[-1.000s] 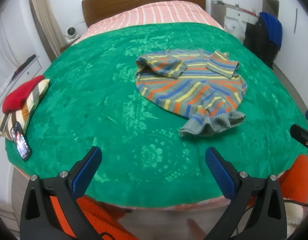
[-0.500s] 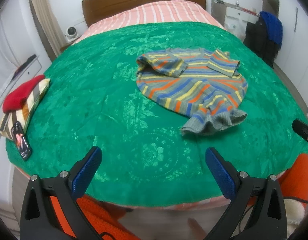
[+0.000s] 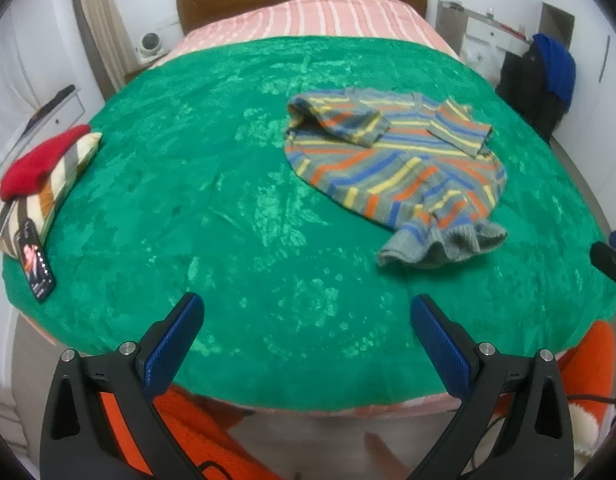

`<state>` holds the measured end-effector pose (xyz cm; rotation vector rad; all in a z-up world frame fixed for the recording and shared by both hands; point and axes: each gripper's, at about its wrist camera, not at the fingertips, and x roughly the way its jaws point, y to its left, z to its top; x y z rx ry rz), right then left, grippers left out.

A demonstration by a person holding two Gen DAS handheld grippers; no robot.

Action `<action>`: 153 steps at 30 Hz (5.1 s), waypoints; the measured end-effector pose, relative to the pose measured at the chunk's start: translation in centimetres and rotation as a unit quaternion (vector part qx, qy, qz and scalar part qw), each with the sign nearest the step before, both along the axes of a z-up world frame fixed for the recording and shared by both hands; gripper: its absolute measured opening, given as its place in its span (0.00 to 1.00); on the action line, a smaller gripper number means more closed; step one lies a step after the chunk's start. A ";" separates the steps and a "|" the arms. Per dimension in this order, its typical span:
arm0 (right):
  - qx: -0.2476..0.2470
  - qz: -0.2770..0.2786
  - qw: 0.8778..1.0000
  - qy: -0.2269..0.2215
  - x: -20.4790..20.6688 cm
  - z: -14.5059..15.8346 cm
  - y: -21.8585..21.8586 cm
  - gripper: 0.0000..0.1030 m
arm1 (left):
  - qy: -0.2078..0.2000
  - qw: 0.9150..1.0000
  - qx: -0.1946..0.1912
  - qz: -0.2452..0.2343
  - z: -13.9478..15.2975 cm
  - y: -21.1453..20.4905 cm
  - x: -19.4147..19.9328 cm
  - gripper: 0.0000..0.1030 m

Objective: Fold small clothes

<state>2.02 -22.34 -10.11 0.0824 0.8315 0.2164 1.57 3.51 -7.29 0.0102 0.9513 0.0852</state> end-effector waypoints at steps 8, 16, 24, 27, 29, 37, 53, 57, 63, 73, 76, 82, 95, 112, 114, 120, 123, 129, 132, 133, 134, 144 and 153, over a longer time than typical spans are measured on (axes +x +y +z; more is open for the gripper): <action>0.112 0.031 0.992 0.042 3.5 -3.2 0.4 1.00 | 0.002 1.000 0.000 -0.008 -0.3 -0.4 -0.1 1.00; 0.332 0.036 0.922 0.198 10.1 -13.0 -0.6 0.05 | 0.008 1.000 0.008 0.002 -0.5 0.7 -0.9 1.00; 0.179 0.000 0.978 0.111 1.5 -6.8 -9.8 0.05 | 0.036 0.995 -0.062 -0.066 -4.1 0.6 0.3 1.00; 0.176 -0.035 0.975 0.130 1.1 -8.7 -11.6 0.05 | 0.068 0.982 -0.121 -0.127 -6.5 -1.0 2.9 0.99; 0.184 -0.054 0.972 0.134 1.2 -10.3 -12.0 0.05 | 0.085 0.973 -0.154 -0.148 -7.9 -1.4 4.5 0.98; 0.192 -0.068 0.972 0.118 1.7 -11.0 -11.9 0.05 | 0.072 0.967 -0.173 -0.172 -11.4 -4.0 8.6 0.09; 0.148 -0.052 0.977 0.146 0.4 -10.7 -12.5 0.05 | 0.120 0.982 -0.007 -0.145 -8.6 4.5 0.6 0.67; 0.190 -0.072 0.967 0.155 -0.5 -11.8 -13.9 0.43 | 0.093 0.985 -0.120 -0.086 -8.1 8.1 1.6 0.80; 0.187 -0.017 0.969 0.160 0.4 -13.5 -11.4 0.54 | 0.134 0.975 -0.157 -0.081 -11.4 6.1 3.8 0.50; 0.094 0.022 0.979 0.181 -1.6 -10.5 -10.7 0.05 | 0.125 0.981 -0.100 -0.112 -9.0 4.1 1.1 0.03; 0.089 0.013 0.974 0.208 -0.9 -12.7 -10.7 0.05 | 0.151 0.979 -0.063 -0.123 -11.7 2.3 1.9 0.03; 0.114 -0.017 0.964 0.238 0.7 -17.8 -10.2 0.04 | 0.140 0.982 -0.060 -0.113 -13.7 1.5 2.3 0.04; -0.089 -0.007 0.988 0.129 1.2 -7.1 -13.0 0.47 | 0.004 0.999 0.026 -0.034 -5.3 4.8 1.0 0.93; -0.192 0.152 0.969 0.020 30.3 -12.4 4.3 0.22 | -0.052 0.984 0.025 0.167 -11.5 11.5 5.0 0.94; -0.153 0.107 0.982 0.030 31.3 -11.9 2.1 0.03 | -0.047 0.985 0.031 0.164 -11.7 11.3 5.3 0.94; -0.065 -0.070 0.995 0.002 29.8 -6.7 -13.3 0.03 | -0.054 0.985 0.021 0.162 -12.0 11.5 5.6 0.94; -0.044 -0.150 0.988 0.018 27.7 -6.2 -21.6 0.03 | -0.056 0.984 0.020 0.168 -12.1 11.3 5.6 0.94; 0.054 -0.208 0.974 0.068 25.0 -8.5 -28.8 0.03 | -0.062 0.983 0.031 0.169 -12.3 10.9 5.3 0.94; 0.049 -0.231 0.969 0.078 24.0 -9.2 -30.2 0.03 | -0.064 0.983 0.039 0.168 -12.5 10.7 5.3 0.95; 0.037 -0.238 0.967 0.085 23.7 -9.6 -30.5 0.03 | -0.064 0.983 0.041 0.168 -12.5 10.6 5.3 0.95; 0.035 -0.245 0.964 0.098 23.6 -10.3 -30.9 0.03 | -0.064 0.983 0.043 0.168 -12.6 10.6 5.3 0.95; 0.188 -0.265 0.940 0.105 20.3 -11.5 -34.7 0.26 | -0.064 0.983 0.041 0.168 -12.6 10.5 5.2 0.95; 0.302 -0.279 0.903 0.124 17.7 -14.0 -34.1 0.37 | -0.065 0.983 0.041 0.168 -12.6 10.5 5.3 0.96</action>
